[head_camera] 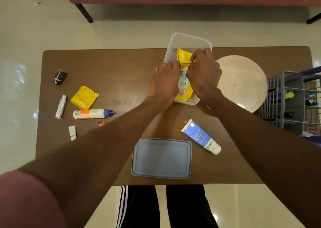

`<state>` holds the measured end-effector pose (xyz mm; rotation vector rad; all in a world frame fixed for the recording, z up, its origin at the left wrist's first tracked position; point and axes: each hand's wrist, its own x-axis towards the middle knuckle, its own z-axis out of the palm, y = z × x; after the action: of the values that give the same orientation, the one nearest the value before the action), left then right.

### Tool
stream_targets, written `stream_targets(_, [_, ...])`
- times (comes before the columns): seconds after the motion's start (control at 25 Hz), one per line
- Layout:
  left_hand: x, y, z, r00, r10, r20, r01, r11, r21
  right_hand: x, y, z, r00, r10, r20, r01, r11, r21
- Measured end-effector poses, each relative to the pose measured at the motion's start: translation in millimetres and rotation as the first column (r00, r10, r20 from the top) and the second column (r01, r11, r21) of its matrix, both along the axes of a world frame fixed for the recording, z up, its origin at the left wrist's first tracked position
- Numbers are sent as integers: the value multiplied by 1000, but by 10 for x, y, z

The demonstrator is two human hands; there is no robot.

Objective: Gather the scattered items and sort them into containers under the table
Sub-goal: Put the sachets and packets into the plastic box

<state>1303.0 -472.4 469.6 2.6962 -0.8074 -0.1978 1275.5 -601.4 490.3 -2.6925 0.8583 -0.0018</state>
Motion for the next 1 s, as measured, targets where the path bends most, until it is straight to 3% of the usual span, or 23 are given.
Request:
stream_targets(0.08, [-26,37,-103,987,-66,143,47,990,133,31,-36,-30,996,55,-68,-56,998,-5])
stream_targets(0.24, [-90,198,-9,991,30,127,-28,999,-19,27,26,14,996,57,-67,-58,998,-2])
stream_targets(0.32, [-193,387,45,983,128,133,-121,991,-60,-11,183,44,997,80,18,-80,996,-29])
stream_targets(0.44, [-367,769,-18,975,198,100,-196,980,-24,-68,562,75,941,263,212,-252,965,-76])
stream_targets(0.6, [-328,1321,-174,927,372,48,-371,928,-38,-26,1159,51,856,415,308,-456,887,72])
stream_targets(0.8, [-137,2253,-283,784,621,19,-614,778,-133,187,1829,-218,814,538,221,-578,787,214])
stream_targets(1.0, [-105,3169,-360,642,766,-21,-764,638,-95,355,2418,-577,786,617,32,-596,743,304])
